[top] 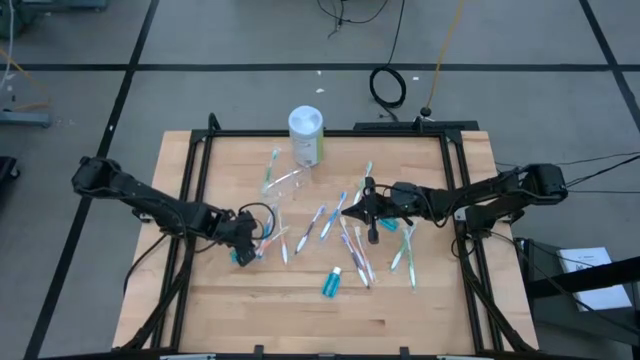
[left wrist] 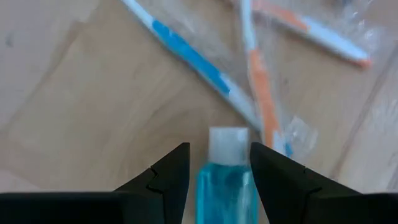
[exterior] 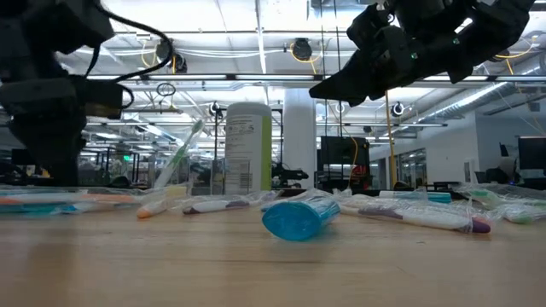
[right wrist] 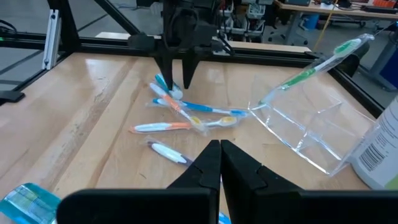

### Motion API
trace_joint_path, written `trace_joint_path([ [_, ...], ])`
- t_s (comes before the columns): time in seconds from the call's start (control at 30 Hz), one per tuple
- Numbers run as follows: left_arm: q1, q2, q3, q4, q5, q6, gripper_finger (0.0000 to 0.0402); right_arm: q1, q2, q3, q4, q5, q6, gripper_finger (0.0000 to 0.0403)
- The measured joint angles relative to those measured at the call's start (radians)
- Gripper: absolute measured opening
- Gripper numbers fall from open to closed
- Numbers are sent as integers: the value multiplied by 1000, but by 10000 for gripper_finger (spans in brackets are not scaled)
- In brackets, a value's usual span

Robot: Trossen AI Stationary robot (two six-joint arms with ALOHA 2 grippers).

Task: Pick & Place toothbrushing station
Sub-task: Put the middle blue mouthwash into the transparent organizer

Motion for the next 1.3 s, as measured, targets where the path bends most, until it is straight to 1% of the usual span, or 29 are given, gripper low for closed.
trace_joint_path([
  [0.13,-24,0,-32,51,-5,-15,175,0,0,0,0,0,0,4],
  [0.27,-43,0,-38,52,-8,-13,175,0,0,0,0,0,-1,4],
  [0.4,-50,30,-38,45,-16,-13,173,0,0,0,0,0,-2,4],
  [0.47,-50,47,-36,49,-19,-13,164,0,0,0,0,0,-3,4],
  [0.6,-50,89,-31,48,-28,-18,129,0,0,0,0,0,-3,4],
  [0.7,-49,92,-33,73,-53,-47,108,0,0,-1,4,0,-3,4],
  [0.77,-48,92,-34,102,-62,-49,103,0,0,-1,5,0,-3,4],
  [0.87,-48,82,-17,130,-75,-12,102,0,0,-1,7,0,-3,4],
  [0.93,-48,78,10,129,-131,16,101,0,0,-1,7,0,-3,4],
  [1.0,-48,79,41,139,-228,88,100,0,0,-1,8,0,-3,4],
  [1.07,-48,79,72,156,-353,172,100,0,0,-1,10,1,-3,4],
  [1.13,-41,79,106,209,-492,235,100,0,0,-1,9,0,-3,4],
  [1.23,-10,78,136,373,-705,365,100,0,0,-1,9,0,-3,4],
  [1.3,18,78,139,533,-809,472,100,0,0,-1,10,1,-3,4],
])
